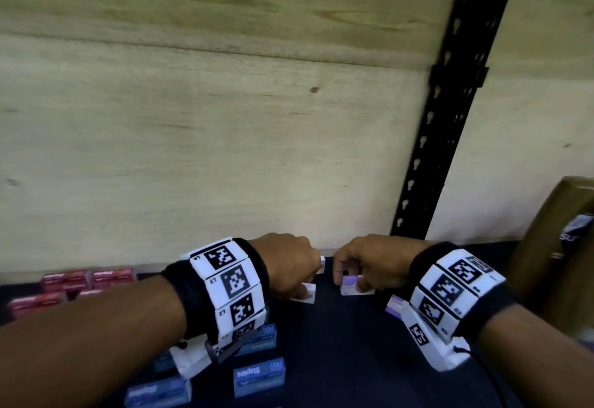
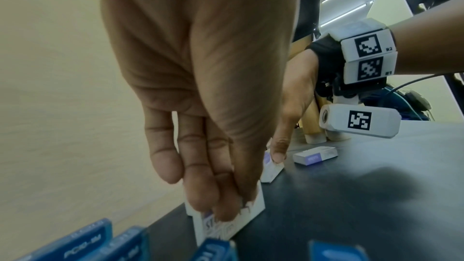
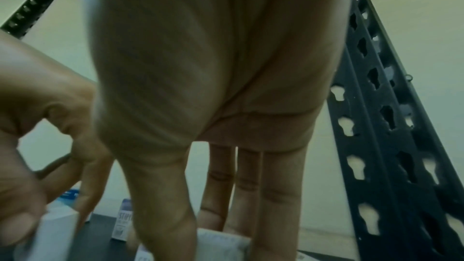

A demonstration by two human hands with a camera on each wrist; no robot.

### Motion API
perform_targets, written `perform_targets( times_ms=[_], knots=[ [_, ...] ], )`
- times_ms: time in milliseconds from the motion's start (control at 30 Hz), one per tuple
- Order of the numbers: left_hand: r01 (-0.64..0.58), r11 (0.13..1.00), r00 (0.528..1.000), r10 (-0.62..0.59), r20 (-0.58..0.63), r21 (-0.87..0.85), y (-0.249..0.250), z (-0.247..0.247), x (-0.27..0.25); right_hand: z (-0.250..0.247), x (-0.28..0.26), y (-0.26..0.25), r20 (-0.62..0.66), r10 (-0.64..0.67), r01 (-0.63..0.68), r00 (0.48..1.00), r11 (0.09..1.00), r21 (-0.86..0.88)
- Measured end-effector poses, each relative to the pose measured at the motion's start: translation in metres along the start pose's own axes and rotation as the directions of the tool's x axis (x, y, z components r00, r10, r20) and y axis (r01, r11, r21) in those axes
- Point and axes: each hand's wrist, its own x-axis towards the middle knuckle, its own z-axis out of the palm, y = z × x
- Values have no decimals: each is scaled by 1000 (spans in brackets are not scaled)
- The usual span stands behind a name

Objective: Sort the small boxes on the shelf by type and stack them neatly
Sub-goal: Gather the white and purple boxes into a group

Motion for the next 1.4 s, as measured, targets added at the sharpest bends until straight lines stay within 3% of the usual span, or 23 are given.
perform_targets(
  times_ms=[300, 500, 567, 733, 867, 1067, 1233, 1400],
  knots=[
    [69, 997, 996, -72, -61, -37, 1, 2, 6, 3, 2, 5, -20, 0, 2, 1000, 998, 67],
    [50, 999, 988, -47, -146, 15, 6, -4, 5, -16, -7, 29, -64, 130, -106, 989, 951, 291],
    [8, 1000, 985, -5, -174, 20, 13, -10, 4, -22, -11, 45, -116, 196, -159, 974, 950, 267],
    [-138, 990, 987, 135, -87, -33, 42, -16, 6, -10, -10, 78, -52, 304, -285, 951, 931, 227],
    [-228, 973, 974, 228, -5, -38, 60, -14, 17, -2, -7, 81, -29, 310, -298, 950, 932, 204],
    [-214, 976, 972, 217, 87, -43, 75, -17, 36, -1, 7, 81, -33, 271, -270, 962, 962, 33],
    [-233, 972, 966, 232, 111, -9, 83, -18, 50, -11, 3, 90, 18, 305, -305, 952, 950, 59],
    [-242, 970, 967, 243, 81, -21, 85, -16, 60, -6, -2, 97, -32, 343, -336, 939, 932, 137]
  ],
)
